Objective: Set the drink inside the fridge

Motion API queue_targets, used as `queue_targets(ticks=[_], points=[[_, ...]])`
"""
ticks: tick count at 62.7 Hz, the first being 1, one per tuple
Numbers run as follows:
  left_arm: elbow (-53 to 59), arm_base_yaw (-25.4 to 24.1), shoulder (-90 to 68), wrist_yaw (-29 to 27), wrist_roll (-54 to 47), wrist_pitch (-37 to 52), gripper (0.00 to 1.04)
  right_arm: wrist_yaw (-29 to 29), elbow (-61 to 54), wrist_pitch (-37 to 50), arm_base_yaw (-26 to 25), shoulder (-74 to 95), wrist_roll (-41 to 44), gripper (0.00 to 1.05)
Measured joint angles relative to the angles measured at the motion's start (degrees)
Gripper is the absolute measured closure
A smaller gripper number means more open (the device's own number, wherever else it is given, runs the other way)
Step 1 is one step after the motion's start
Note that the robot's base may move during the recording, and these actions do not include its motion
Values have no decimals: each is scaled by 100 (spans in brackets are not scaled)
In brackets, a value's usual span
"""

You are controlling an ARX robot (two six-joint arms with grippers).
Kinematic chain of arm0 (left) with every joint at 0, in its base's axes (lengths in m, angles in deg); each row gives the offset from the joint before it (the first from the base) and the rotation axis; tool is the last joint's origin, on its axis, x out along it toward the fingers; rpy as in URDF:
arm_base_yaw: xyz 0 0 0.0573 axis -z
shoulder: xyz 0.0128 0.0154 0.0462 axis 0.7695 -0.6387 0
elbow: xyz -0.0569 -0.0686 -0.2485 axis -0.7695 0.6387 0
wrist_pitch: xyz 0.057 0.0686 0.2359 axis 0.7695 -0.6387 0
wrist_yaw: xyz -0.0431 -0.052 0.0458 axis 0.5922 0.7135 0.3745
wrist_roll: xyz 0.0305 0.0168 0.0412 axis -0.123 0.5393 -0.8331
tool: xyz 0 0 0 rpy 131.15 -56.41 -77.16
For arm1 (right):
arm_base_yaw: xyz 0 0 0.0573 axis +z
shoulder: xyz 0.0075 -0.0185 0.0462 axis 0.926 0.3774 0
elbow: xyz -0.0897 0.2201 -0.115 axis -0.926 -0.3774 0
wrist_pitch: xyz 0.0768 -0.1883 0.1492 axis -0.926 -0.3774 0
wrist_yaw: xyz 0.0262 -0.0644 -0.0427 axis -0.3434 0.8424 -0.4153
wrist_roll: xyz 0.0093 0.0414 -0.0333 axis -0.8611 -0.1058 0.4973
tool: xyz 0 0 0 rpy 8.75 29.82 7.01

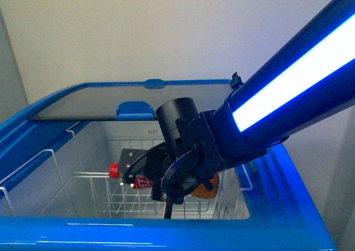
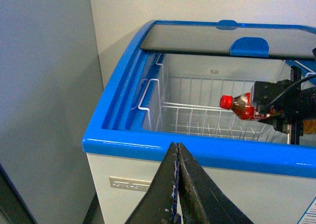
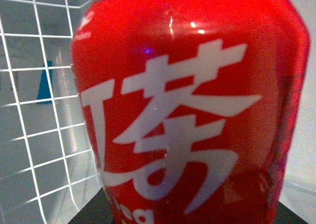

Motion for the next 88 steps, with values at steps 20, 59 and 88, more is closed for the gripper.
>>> queue_targets(ticks=[20, 59, 88], points=[[0, 0, 0, 0, 0, 0, 102, 13, -348, 181, 120, 199, -85, 48], [0, 0, 0, 0, 0, 0, 102, -1084, -3021, 153, -483, -4240, -2190, 7], [0, 0, 0, 0, 0, 0, 102, 951, -6540, -1849, -1681, -10133, -6017, 7]])
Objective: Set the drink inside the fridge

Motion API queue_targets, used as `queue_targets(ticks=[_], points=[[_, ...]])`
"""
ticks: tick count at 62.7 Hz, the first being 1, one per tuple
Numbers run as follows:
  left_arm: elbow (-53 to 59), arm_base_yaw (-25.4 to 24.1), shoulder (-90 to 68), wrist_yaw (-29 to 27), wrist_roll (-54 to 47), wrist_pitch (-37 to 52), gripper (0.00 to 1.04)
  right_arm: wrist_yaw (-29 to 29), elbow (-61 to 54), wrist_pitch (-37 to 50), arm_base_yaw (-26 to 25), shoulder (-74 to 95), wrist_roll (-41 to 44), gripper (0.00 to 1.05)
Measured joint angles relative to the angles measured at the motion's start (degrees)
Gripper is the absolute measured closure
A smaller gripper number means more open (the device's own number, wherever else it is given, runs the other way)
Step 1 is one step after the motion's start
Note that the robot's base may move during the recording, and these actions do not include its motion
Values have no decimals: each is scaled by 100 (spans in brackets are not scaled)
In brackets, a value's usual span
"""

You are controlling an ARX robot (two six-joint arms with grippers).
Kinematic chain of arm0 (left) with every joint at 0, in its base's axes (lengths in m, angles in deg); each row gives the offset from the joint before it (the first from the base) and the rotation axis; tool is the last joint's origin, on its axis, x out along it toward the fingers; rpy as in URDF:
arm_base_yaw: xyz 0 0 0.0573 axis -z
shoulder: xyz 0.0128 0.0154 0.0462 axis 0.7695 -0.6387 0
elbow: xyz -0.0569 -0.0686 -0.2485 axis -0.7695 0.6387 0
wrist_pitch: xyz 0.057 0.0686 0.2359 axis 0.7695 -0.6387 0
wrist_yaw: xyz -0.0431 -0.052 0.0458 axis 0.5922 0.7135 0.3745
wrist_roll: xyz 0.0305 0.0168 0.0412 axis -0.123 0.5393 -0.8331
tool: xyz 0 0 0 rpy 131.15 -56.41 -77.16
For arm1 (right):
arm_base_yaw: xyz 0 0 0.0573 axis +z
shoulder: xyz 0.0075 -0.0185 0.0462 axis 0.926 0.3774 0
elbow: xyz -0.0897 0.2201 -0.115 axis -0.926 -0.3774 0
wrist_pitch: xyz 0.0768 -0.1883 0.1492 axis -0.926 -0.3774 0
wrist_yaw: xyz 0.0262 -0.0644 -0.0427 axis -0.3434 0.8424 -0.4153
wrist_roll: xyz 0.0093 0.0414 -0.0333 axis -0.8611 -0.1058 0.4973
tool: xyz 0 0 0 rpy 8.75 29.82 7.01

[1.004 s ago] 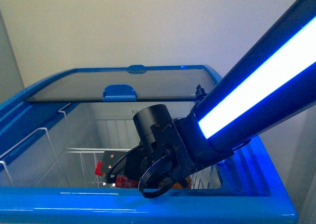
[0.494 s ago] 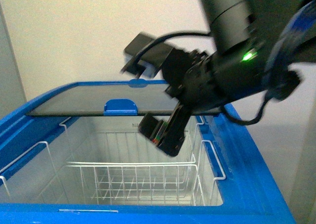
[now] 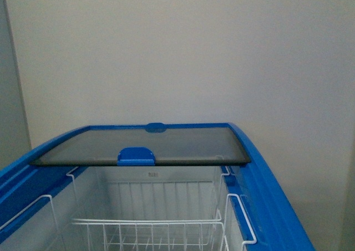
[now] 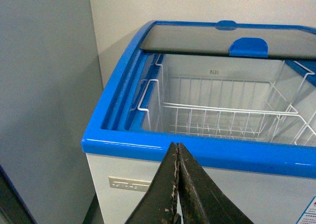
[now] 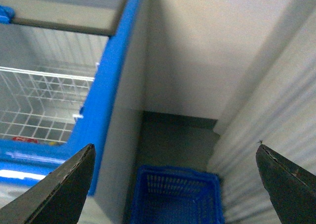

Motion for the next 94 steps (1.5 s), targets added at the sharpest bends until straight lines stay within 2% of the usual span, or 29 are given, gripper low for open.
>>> queue_targets(ticks=[2, 3, 14, 17, 22, 91, 94], points=[[0, 0, 0, 0, 0, 0, 102, 103, -291, -184, 68, -658, -111, 9], [0, 0, 4, -2, 0, 0, 102, -1246, -1709, 953, -981, -2559, -111, 52], [0, 0, 4, 0, 0, 0, 102, -1285, -2280, 1147, -1010, -2837, -111, 78], [0, 0, 4, 2, 0, 0, 102, -1296, -2437, 1220, -1014, -2966, -111, 90], [0, 0, 4, 0, 0, 0, 102, -1296, -2573, 1274, -1016, -3045, -109, 102], [0, 0, 4, 2, 0, 0, 102, -1298, -3519, 1497, -1021, -3842, -116, 102], [0, 0, 4, 2, 11, 0, 94, -1298, -3519, 1497, -1021, -3842, -114, 97]])
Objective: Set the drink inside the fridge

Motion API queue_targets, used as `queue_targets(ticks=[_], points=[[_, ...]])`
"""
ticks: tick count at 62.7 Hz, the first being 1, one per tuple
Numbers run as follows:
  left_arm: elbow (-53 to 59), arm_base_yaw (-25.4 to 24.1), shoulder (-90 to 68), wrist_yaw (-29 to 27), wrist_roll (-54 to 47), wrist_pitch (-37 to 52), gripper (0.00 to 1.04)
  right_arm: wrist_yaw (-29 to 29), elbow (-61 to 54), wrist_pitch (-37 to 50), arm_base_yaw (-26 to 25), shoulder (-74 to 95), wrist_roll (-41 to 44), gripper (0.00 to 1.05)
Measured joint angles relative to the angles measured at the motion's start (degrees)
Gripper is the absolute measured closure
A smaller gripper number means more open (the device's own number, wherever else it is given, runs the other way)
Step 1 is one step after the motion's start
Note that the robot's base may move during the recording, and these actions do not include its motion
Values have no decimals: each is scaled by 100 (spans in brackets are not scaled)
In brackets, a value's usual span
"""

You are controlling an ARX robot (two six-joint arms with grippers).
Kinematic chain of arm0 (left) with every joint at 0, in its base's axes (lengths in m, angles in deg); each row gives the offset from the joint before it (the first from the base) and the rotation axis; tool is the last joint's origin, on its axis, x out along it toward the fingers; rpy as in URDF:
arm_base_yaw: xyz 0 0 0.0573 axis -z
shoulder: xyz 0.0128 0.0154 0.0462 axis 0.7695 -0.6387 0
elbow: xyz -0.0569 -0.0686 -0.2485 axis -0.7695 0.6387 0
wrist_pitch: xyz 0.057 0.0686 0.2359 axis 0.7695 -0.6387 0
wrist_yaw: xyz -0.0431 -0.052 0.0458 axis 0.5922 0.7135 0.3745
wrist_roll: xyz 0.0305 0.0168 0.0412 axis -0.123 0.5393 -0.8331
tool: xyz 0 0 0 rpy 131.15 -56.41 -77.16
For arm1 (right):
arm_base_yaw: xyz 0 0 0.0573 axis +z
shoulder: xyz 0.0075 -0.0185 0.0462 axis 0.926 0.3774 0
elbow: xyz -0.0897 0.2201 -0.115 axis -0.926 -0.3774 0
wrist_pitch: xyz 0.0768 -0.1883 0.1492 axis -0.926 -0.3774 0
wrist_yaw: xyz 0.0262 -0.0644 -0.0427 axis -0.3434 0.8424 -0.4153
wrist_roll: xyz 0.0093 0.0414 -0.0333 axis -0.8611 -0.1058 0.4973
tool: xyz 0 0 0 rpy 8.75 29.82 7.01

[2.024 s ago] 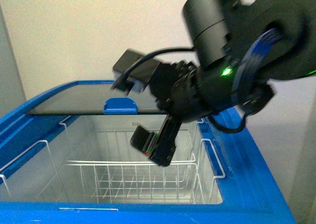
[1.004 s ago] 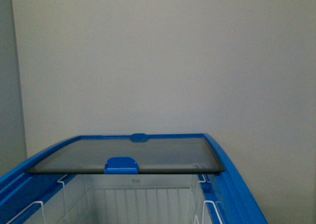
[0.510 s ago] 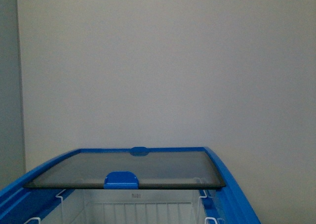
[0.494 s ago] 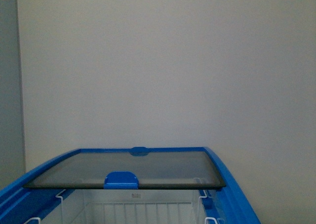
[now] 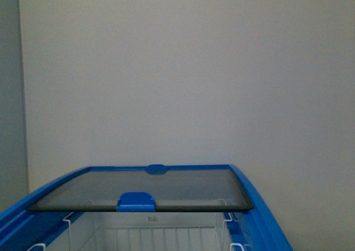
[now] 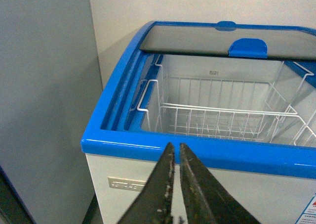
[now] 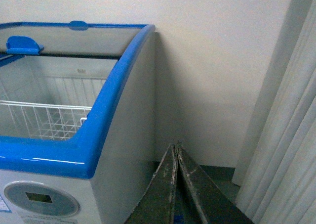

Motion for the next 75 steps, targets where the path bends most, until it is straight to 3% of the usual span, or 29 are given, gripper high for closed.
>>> queue_targets(ticks=[12, 31, 33, 75], points=[[0, 0, 0, -2, 0, 0, 57, 0, 0, 0, 0, 0, 0, 61], [0, 0, 0, -2, -2, 0, 7, 0, 0, 0, 0, -2, 0, 10], [0, 0, 0, -2, 0, 0, 8, 0, 0, 0, 0, -2, -9, 6], [0, 0, 0, 0, 0, 0, 8, 0, 0, 0, 0, -2, -9, 7]])
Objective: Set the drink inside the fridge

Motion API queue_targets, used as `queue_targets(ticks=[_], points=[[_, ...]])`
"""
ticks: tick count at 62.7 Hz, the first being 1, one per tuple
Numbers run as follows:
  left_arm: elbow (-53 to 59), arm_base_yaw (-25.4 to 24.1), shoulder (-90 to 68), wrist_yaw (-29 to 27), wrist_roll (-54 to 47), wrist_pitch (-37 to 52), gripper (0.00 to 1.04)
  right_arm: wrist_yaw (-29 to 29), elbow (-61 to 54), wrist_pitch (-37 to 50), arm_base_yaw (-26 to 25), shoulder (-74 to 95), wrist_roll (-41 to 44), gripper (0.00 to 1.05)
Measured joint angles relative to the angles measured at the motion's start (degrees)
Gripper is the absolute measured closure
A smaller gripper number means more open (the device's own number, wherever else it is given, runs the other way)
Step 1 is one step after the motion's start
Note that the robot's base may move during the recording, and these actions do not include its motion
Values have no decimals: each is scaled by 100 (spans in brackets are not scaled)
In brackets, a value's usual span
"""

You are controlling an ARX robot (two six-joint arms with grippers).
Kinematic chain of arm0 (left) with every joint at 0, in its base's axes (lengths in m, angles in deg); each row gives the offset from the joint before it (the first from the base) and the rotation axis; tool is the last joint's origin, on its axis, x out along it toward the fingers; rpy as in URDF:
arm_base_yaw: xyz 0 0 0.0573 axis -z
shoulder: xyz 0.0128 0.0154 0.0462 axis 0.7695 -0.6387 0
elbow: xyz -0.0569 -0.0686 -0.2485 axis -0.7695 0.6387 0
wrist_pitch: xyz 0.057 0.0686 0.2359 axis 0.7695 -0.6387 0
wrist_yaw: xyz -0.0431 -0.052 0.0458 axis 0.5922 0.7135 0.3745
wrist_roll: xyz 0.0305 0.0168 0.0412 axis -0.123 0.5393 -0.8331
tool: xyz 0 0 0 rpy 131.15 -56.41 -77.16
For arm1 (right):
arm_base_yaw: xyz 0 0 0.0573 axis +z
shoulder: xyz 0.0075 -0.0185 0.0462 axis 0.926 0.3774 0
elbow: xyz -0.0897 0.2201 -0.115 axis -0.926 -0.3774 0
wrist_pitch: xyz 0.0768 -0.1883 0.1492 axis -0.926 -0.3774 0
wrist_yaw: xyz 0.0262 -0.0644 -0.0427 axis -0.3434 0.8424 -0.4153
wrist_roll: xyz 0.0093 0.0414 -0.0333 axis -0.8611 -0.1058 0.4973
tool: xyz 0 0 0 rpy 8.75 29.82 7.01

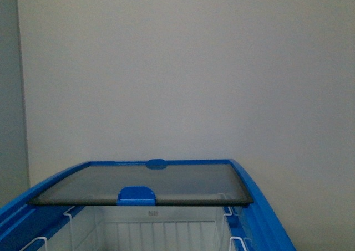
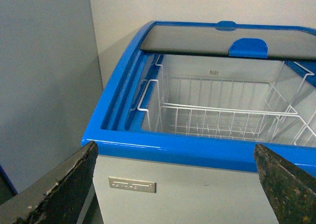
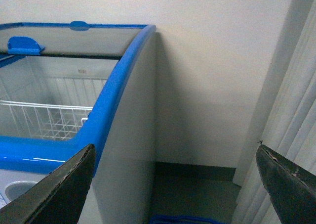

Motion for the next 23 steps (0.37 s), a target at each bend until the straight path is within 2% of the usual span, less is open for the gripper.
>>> queue_targets(ticks=[23], points=[[0, 0, 0, -2, 0, 0, 8, 0, 0, 0, 0, 0, 0, 7]])
